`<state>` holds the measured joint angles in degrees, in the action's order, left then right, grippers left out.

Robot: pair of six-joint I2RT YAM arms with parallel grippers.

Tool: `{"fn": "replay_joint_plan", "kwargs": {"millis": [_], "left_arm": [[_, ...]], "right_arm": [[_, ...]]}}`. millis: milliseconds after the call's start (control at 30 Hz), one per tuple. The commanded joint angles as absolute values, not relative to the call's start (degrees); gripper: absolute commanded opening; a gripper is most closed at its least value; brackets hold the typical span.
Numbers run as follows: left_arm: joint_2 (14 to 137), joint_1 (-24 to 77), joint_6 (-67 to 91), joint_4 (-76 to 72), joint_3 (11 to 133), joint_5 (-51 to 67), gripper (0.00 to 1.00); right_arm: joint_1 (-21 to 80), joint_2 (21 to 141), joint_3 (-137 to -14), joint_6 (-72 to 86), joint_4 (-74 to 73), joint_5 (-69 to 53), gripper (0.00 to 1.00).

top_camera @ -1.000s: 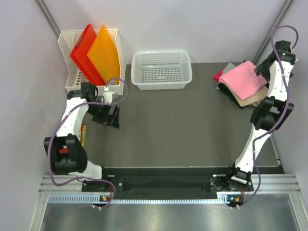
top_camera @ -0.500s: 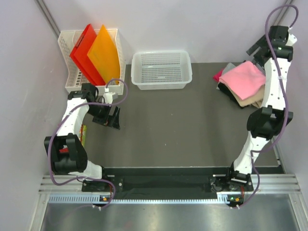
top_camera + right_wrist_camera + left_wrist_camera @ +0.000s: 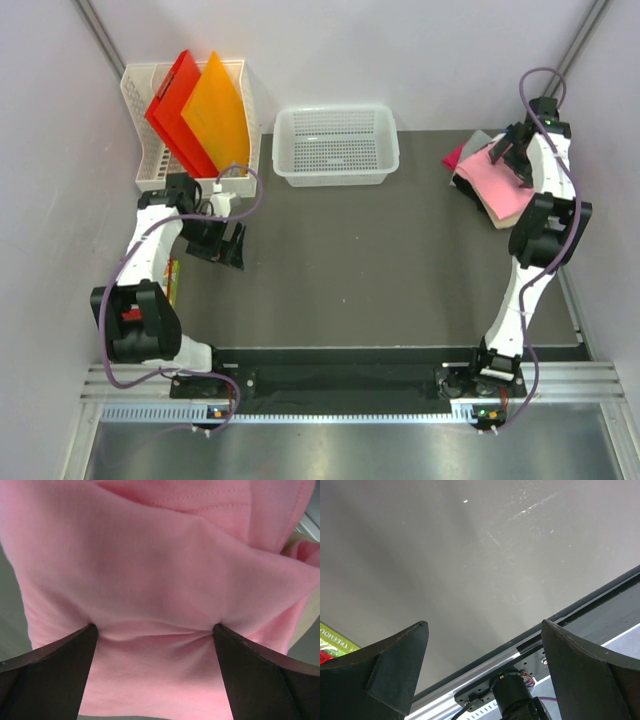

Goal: Fold and stack the t-shirts
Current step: Put the neatly folded tshirt into the corner of the board with the right arm

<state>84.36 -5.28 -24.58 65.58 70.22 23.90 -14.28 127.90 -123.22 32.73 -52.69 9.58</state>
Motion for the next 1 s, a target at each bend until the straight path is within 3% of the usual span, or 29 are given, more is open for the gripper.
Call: {"fn": "replay_joint_plan", "kwargs": {"millis": [0, 333, 567, 733, 967], "left_arm": [[81.6, -5.8, -25.2, 65.5, 70.1, 23.4, 0.99], [77.9, -5.9, -24.7, 66.5, 72.9, 22.8, 0.99], [76.4, -6.4, -22.9, 65.7, 77.3, 21.3, 0.99], [77.3, -6.9, -22.9, 65.8, 79.8, 23.9, 0.99], [77.2, -7.3, -24.3, 66.5, 79.6, 25.2, 0.99]], "right_arm": [[-14.7, 125.8, -125.1, 29.6, -49.9, 8.9, 1.00], [-11.6, 108.6, -129.1, 28.0, -47.5, -1.2, 1.00], [7.1, 88.4, -113.8, 19.1, -48.9, 2.0, 1.00], [19.7, 76.2, -102.2, 22.0, -54.2, 7.0, 1.00], [24.0, 64.1, -94.3, 26.5, -57.9, 9.1, 1.00]]}}
